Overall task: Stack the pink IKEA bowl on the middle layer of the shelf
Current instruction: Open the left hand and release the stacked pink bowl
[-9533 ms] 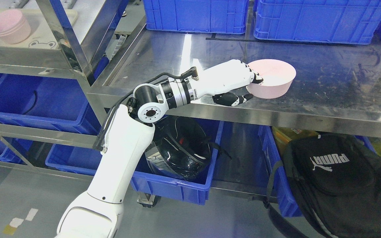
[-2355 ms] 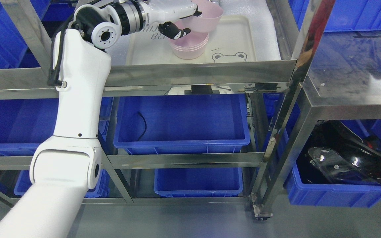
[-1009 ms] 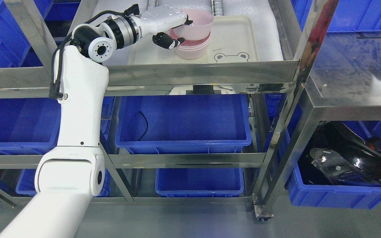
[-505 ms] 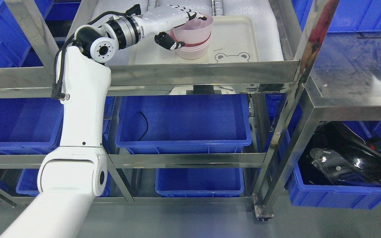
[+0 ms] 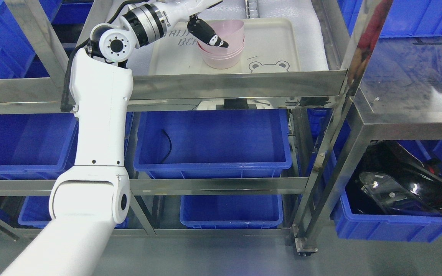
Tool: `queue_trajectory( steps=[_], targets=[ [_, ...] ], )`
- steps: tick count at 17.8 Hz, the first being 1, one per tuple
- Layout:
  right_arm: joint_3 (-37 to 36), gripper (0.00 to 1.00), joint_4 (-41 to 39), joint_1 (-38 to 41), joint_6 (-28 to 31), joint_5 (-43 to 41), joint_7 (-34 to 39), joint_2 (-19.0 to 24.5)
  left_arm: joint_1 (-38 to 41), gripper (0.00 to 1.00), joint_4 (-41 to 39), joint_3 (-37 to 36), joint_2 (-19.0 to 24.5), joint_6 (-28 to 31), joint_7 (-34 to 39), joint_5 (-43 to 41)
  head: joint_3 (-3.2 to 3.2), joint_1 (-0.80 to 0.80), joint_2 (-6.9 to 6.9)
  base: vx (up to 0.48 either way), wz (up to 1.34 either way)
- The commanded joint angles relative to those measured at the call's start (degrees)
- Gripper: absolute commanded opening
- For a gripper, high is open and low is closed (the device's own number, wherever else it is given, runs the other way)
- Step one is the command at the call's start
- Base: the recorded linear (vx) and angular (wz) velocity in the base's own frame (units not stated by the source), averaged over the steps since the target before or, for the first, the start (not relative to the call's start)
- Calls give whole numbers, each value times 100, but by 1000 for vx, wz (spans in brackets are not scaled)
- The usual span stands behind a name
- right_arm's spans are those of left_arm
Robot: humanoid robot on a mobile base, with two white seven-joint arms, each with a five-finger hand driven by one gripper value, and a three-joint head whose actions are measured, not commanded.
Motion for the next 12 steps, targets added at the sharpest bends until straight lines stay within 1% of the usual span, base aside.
queue_trajectory(
  steps=[1,3,7,9,10,12],
  targets=[
    [0,100,-100,132,4,0,1,-100,16,99,-386,-254,-8,797,-5,2349,0,0,0,0,0],
    [0,100,-100,132,4,0,1,-100,392,99,-746,-1078,-8,895,117,2677,0,0,0,0,0],
    [0,100,-100,132,4,0,1,-100,1113,99,-1318,-2731,-8,843,873,2669,0,0,0,0,0],
    [0,100,-100,132,4,0,1,-100,1482,98,-1538,-3155,-8,747,865,2661,0,0,0,0,0],
    [0,100,-100,132,4,0,1,-100,1728,97,-1643,-3296,-8,581,813,2652,0,0,0,0,0],
    [0,100,-100,132,4,0,1,-100,2124,96,-1759,-3412,-8,351,533,2617,0,0,0,0,0]
  ],
)
